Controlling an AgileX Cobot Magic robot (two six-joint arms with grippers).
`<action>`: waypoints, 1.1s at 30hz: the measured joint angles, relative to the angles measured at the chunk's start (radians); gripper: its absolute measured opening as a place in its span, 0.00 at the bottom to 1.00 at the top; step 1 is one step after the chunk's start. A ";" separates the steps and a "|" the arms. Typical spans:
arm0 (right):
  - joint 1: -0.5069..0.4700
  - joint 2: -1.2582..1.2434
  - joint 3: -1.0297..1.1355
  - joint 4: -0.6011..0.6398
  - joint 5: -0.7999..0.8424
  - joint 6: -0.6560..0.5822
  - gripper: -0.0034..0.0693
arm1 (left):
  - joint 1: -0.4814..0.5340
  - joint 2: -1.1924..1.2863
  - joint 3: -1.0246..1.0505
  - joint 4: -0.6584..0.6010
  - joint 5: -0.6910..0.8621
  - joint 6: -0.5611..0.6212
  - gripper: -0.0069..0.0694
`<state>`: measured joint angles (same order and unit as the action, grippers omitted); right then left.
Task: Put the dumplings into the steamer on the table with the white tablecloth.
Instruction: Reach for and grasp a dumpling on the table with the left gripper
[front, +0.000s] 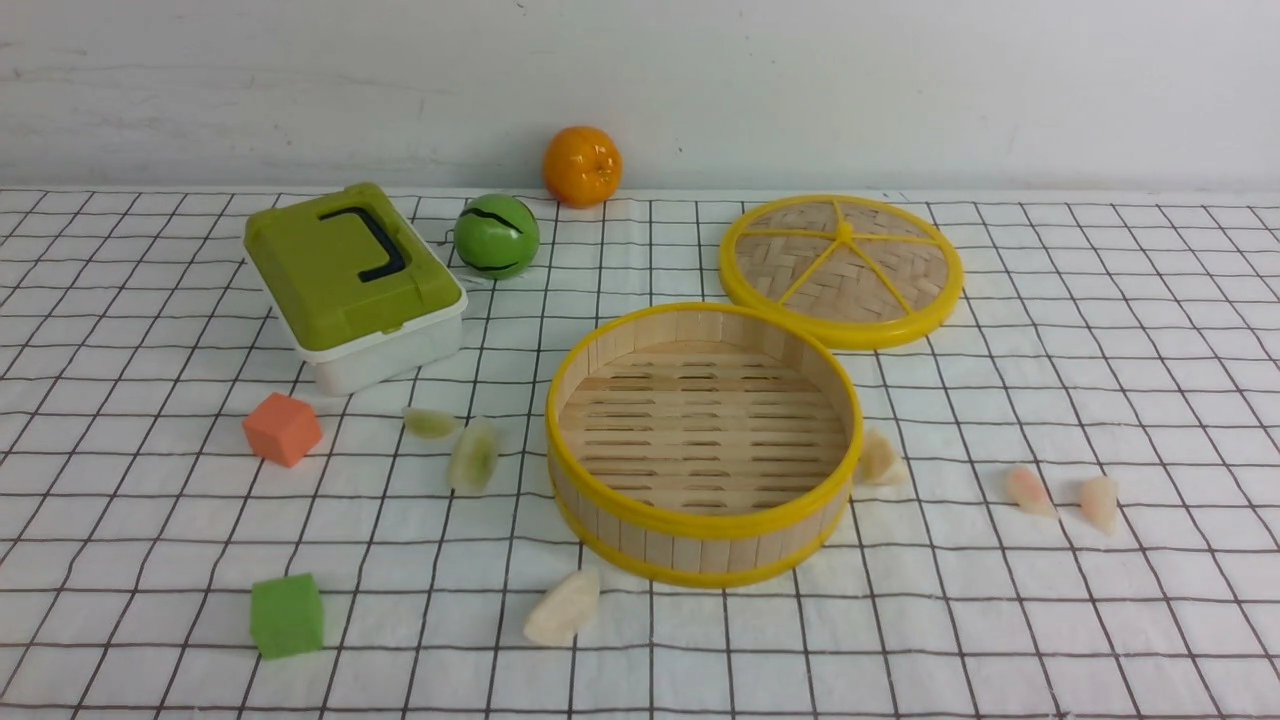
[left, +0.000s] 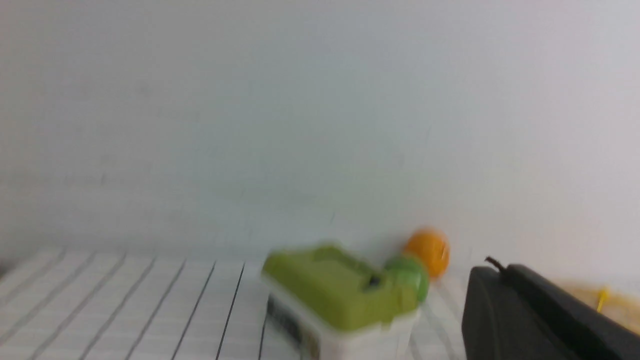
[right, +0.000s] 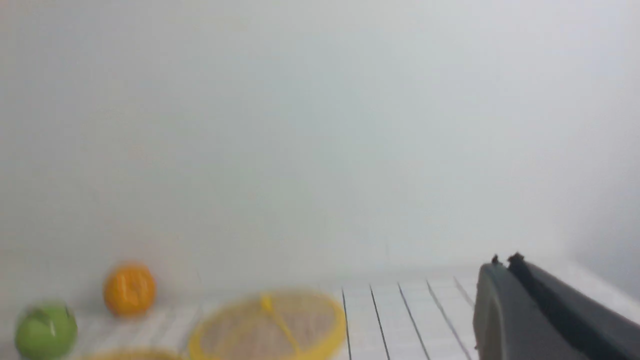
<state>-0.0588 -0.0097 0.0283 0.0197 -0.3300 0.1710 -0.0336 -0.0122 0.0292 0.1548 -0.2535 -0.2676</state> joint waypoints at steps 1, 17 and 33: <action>0.000 0.000 0.000 0.005 -0.087 0.009 0.05 | 0.000 0.000 0.000 0.000 -0.074 -0.002 0.07; 0.000 0.084 -0.297 -0.063 0.034 0.055 0.04 | 0.000 0.242 -0.475 -0.068 0.155 -0.288 0.07; 0.065 0.551 -0.430 -0.056 0.871 -0.045 0.04 | 0.000 1.055 -0.948 -0.505 1.060 0.137 0.07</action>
<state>0.0067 0.5414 -0.4020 -0.0367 0.5409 0.1260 -0.0336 1.0425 -0.9191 -0.3497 0.8060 -0.1309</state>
